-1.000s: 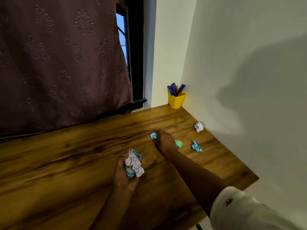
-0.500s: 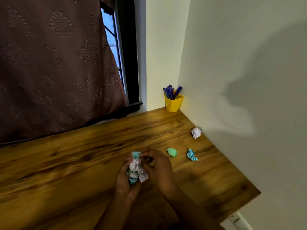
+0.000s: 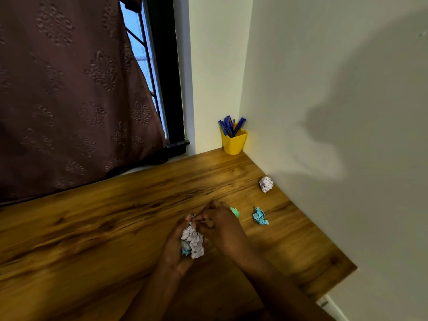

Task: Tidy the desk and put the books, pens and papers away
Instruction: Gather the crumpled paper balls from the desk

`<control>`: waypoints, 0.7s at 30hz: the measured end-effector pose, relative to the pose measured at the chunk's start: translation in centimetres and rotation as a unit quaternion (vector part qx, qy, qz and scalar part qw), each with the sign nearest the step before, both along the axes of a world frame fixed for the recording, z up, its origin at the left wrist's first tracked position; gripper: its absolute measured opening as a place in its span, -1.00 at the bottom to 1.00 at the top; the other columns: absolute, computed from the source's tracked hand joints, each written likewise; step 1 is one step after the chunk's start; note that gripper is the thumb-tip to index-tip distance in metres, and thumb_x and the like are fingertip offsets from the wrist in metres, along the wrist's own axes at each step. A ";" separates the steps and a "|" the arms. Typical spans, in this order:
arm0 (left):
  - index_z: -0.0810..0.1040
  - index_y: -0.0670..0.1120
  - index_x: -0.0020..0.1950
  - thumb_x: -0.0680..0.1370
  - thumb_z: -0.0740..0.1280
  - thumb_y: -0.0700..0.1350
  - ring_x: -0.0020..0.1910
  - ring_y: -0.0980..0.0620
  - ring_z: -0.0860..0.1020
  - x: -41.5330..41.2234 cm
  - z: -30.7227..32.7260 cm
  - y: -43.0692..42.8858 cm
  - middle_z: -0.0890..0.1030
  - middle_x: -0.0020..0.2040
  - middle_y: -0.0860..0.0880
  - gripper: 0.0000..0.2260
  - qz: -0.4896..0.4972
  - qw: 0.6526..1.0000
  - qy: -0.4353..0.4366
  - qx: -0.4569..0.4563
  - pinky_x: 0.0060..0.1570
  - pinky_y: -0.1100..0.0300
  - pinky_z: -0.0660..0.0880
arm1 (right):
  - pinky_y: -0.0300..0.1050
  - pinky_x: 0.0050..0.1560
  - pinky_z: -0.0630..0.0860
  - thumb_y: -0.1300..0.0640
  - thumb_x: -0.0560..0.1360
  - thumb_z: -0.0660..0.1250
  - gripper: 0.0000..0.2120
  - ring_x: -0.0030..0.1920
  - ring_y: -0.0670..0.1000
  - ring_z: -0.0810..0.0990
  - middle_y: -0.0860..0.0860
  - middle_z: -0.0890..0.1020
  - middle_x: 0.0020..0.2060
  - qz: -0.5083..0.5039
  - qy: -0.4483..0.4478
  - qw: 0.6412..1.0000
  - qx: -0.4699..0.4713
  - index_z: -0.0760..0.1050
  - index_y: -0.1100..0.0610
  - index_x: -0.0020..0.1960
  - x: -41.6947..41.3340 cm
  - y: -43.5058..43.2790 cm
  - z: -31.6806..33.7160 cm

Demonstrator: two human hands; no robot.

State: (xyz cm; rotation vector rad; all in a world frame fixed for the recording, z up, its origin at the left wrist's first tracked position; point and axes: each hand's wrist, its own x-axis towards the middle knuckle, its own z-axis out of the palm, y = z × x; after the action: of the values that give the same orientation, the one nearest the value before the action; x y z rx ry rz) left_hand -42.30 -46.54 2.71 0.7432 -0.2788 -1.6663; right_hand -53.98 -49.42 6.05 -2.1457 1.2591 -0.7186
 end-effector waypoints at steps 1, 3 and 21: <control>0.72 -0.10 -0.32 -0.04 0.66 0.02 -0.28 -0.03 0.67 0.2 0.3 0.1 0.69 -0.25 -0.09 -0.61 0.008 0.999 -0.038 0.021 -0.35 0.14 0.59 | -0.21 -0.04 0.42 0.05 0.45 0.39 -0.85 0.01 -0.09 0.46 0.00 0.53 -0.09 0.013 -0.026 0.999 0.022 0.65 -0.04 0.01 -0.2 -0.1 0.0; 0.69 -0.10 -0.27 0.40 0.44 -0.05 -0.23 -0.04 0.61 0.2 0.4 -0.2 0.65 -0.22 -0.09 -0.86 0.057 0.995 -0.053 0.065 -0.26 0.08 0.55 | -0.33 -0.14 0.40 0.06 0.46 0.40 -0.94 -0.12 -0.22 0.50 -0.06 0.53 -0.16 0.000 -0.141 0.987 0.080 0.64 -0.09 -0.12 -0.8 -0.3 0.3; 0.73 -0.01 -0.26 0.06 0.60 0.01 0.00 -0.04 0.53 -1.0 -0.6 0.2 0.57 0.06 -0.09 -0.71 0.058 0.997 0.038 0.016 -0.35 0.19 0.60 | -0.18 0.20 0.41 0.18 0.55 0.24 -0.69 0.21 0.00 0.48 0.02 0.48 0.26 -0.063 0.190 0.980 0.018 0.47 0.07 0.29 -5.3 -4.2 -5.8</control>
State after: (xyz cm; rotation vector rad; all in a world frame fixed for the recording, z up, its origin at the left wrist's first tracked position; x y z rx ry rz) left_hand -43.33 -46.35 2.14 0.7044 -0.1528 -1.5885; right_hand -59.27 -53.61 0.27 -2.2583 1.5999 -0.3373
